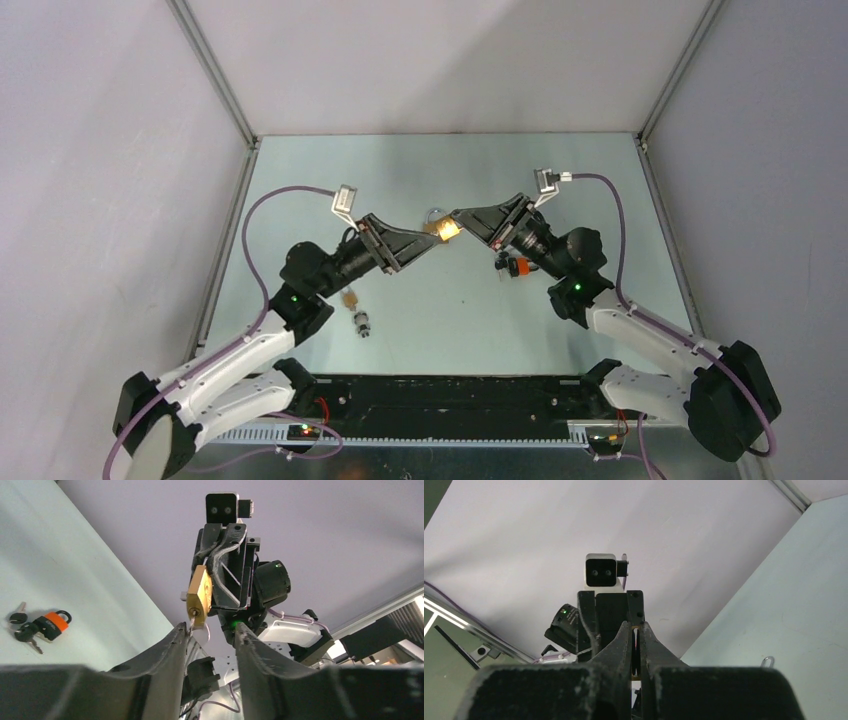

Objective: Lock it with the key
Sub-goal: Lock the lock.

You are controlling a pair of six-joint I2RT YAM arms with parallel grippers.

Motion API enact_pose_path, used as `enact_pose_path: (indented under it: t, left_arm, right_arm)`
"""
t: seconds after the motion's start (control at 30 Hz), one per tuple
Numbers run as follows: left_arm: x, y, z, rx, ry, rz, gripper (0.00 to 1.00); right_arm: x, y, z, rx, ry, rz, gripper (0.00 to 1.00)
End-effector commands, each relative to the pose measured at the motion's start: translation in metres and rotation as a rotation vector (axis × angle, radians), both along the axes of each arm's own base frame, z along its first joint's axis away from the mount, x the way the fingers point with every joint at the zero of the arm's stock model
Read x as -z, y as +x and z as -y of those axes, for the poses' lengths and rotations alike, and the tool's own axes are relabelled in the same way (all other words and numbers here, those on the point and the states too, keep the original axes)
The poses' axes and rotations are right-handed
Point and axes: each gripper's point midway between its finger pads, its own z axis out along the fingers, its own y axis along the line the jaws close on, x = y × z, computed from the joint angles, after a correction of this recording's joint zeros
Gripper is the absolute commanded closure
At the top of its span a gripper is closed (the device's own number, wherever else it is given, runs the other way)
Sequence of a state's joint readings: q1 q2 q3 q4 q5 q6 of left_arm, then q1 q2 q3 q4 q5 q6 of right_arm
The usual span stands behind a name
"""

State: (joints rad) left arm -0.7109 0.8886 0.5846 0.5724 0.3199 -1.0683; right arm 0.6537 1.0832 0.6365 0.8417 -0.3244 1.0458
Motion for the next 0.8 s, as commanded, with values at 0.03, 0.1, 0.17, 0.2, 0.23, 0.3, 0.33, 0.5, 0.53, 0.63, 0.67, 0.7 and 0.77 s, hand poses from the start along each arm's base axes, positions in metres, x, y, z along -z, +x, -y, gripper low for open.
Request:
enact_pose_path:
  t: [0.03,0.1,0.17,0.2,0.23,0.3,0.33,0.5,0.53,0.63,0.67,0.7,0.77]
  left_arm:
    - [-0.012,-0.001,-0.012,-0.017,0.042,0.133,0.64]
    - [-0.016,0.000,-0.015,-0.030,0.061,0.174,0.66]
    - [-0.020,-0.003,-0.015,-0.022,0.080,0.216,0.63]
    - [-0.023,-0.005,-0.014,-0.017,0.090,0.243,0.61]
    - [-0.022,-0.007,-0.013,0.002,0.102,0.256,0.56]
    - [-0.020,-0.008,-0.010,0.020,0.131,0.282,0.50]
    - [-0.018,-0.008,-0.008,0.026,0.140,0.285,0.47]
    - [-0.010,-0.009,-0.002,0.069,0.171,0.292,0.52]
    - [-0.009,-0.009,0.000,0.080,0.176,0.289,0.59]
    - [-0.003,-0.007,0.003,0.089,0.189,0.284,0.71]
    - [0.000,-0.006,0.004,0.097,0.195,0.279,0.75]
    - [0.001,-0.006,0.005,0.100,0.197,0.275,0.77]
    - [0.004,-0.006,0.006,0.106,0.200,0.268,0.83]
  right_arm:
    - [-0.038,-0.015,0.010,-0.038,0.054,0.107,1.00]
    - [-0.038,-0.017,0.010,-0.061,0.057,0.104,1.00]
    - [-0.037,-0.019,0.009,-0.075,0.058,0.098,1.00]
    - [-0.036,-0.019,0.008,-0.078,0.058,0.094,1.00]
    - [-0.037,-0.018,0.009,-0.078,0.058,0.093,1.00]
    - [-0.037,-0.018,0.008,-0.082,0.062,0.086,1.00]
    - [-0.036,-0.018,0.008,-0.085,0.061,0.085,1.00]
    - [-0.034,-0.017,0.007,-0.092,0.063,0.071,1.00]
    - [-0.033,-0.017,0.006,-0.094,0.062,0.068,1.00]
    - [-0.031,-0.015,0.005,-0.094,0.060,0.062,1.00]
    - [-0.030,-0.015,0.005,-0.096,0.058,0.060,1.00]
    - [-0.029,-0.014,0.004,-0.097,0.056,0.055,1.00]
    - [-0.026,-0.014,0.002,-0.103,0.051,0.050,1.00]
